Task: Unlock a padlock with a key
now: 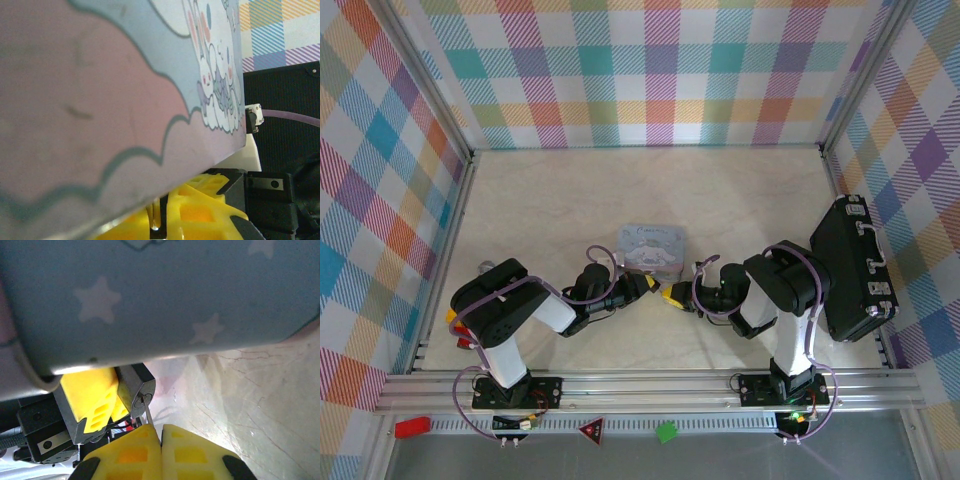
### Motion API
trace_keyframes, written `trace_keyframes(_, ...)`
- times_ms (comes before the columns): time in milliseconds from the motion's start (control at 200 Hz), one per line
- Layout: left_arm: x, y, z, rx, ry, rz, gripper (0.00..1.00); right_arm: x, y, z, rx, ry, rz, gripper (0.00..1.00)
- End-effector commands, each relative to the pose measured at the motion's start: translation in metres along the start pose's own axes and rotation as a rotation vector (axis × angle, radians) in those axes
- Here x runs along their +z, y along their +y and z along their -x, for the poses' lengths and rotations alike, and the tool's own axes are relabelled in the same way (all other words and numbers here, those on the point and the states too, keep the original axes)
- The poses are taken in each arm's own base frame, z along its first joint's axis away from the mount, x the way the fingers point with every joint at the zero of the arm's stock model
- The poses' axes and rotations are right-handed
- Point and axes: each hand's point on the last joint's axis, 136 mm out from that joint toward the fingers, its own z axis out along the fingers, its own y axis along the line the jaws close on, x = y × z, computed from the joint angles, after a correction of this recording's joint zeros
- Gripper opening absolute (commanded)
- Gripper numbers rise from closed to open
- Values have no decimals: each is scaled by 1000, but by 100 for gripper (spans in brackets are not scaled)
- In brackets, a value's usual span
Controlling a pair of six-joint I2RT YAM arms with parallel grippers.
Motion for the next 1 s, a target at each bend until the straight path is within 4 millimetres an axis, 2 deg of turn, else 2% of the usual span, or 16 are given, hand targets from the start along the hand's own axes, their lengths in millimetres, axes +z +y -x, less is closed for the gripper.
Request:
trace_keyframes(0,-6,-15,-4,-30,25,-73,0,-10,-30,19,76,-116,-99,1)
trace_keyframes(130,-5,-14,-4,-42,12,-60,0,-11,-28,20,71,-128,-92,2)
trace_keyframes(290,-3,-27,-1,-74,6,-108,0,-10,-24,23,65,-135,-80,3)
trace_keyframes(385,-3,-31,-1,-75,19,-115,0,-9,-15,28,42,-126,-42,0)
trace_keyframes(540,-5,-39,-2,-73,33,-125,0,-4,-5,31,13,-66,2,0)
trace_keyframes(995,-7,-58,11,-51,-33,-145,0,-9,-5,35,46,-146,-17,2)
